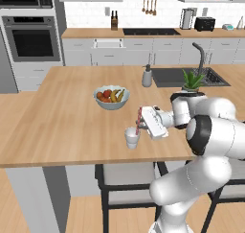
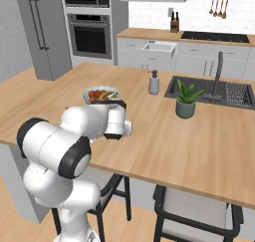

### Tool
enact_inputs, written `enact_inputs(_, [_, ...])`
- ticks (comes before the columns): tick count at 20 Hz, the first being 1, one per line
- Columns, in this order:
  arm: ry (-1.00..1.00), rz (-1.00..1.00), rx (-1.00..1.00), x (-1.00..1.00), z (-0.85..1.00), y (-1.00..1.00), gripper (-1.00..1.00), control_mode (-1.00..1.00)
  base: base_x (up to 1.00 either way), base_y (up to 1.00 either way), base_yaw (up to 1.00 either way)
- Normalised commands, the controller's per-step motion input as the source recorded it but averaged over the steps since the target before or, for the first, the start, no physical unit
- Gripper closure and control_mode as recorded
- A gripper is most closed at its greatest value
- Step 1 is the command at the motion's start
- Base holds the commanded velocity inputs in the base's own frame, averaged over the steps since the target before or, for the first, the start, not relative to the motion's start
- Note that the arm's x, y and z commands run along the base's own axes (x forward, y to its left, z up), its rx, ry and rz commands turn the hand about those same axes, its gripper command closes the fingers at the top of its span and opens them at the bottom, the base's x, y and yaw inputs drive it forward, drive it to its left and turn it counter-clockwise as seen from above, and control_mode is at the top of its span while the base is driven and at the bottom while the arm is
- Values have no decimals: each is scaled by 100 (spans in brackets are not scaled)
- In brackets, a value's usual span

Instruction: Take a straw from the drawer in front and place it inside the glass cup on the dining counter.

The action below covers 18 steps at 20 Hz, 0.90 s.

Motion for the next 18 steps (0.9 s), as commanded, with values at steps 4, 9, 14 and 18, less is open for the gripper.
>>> enact_inputs(4, [5,0,0,31,-10,0,100,-100,0,0,0])
enact_inputs(9, [7,0,0,26,-14,0,100,-100,0,0,0])
enact_inputs(14, [6,0,-1,21,-23,0,100,-100,0,0,0])
enact_inputs(18, [7,0,-1,21,-20,0,100,-100,0,0,0])
